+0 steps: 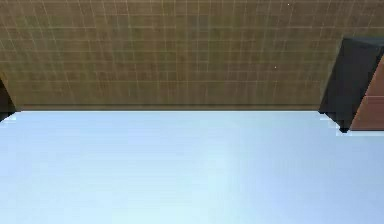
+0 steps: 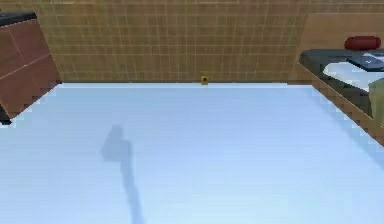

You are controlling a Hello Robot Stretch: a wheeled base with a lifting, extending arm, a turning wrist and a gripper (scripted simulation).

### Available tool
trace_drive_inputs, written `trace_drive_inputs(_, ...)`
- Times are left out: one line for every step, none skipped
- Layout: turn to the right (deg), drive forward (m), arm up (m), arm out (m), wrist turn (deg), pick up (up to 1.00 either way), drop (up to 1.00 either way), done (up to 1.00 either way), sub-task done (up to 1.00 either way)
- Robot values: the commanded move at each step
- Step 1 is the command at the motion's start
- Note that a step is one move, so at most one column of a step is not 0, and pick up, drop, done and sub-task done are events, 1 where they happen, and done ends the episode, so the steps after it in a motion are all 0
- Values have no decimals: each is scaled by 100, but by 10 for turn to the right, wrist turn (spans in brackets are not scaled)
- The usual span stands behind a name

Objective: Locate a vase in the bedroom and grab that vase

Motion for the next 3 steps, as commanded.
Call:
trace_drive_inputs(-450, 0, 0, 0, 0, 0, 0, 0, 0)
trace_drive_inputs(-120, 0, 0, 0, 0, 0, 0, 0, 0)
trace_drive_inputs(0, 100, 0, 0, 0, 0, 0, 0, 0)
